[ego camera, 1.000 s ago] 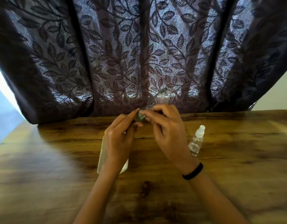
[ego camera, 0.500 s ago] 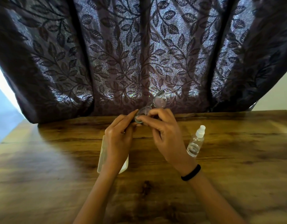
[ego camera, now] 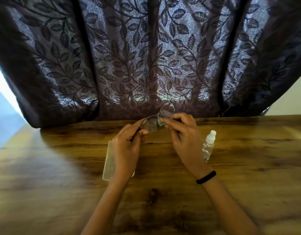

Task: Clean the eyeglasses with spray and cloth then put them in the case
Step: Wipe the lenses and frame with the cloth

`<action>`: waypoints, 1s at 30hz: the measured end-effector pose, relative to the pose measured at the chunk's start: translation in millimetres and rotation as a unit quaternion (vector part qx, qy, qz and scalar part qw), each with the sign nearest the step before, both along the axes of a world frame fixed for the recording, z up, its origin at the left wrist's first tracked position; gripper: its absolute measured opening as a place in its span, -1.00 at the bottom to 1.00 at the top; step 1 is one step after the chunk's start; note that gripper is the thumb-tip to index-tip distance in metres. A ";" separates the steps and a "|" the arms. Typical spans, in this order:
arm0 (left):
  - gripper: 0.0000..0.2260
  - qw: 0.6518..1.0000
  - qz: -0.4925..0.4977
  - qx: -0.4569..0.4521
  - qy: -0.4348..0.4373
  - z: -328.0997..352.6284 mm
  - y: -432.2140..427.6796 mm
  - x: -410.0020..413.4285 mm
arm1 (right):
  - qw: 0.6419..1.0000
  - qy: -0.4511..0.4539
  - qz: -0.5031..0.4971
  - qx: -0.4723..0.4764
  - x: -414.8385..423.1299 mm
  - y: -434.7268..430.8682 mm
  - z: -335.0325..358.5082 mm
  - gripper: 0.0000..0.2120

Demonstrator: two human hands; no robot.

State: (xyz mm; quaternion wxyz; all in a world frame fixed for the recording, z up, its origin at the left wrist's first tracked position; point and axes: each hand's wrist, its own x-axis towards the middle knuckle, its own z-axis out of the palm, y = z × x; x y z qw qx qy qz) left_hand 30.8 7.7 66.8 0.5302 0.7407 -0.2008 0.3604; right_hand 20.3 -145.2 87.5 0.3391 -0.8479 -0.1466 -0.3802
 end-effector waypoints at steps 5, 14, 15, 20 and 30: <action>-0.71 1.000 0.000 -0.005 -0.004 -0.9 -0.6 -1.7 | 0.999 0.017 0.005 0.031 3.7 5.0 4.0 -0.77; -0.70 0.998 0.016 0.049 -0.020 2.7 -1.1 -3.6 | 0.997 -0.004 0.083 -0.006 -9.1 23.5 4.8 -0.76; -0.71 0.998 0.016 0.053 -0.021 3.3 -0.9 -4.1 | 0.996 -0.004 0.089 -0.009 -9.1 22.4 4.7 -0.75; -0.76 0.995 0.031 0.090 -0.019 7.1 -0.8 -6.4 | 0.998 0.027 0.045 0.044 0.2 10.3 6.1 -0.79; -0.75 0.995 0.038 0.091 0.013 5.7 4.5 -13.6 | 0.981 0.076 -0.007 0.181 20.7 -22.7 3.0 -0.82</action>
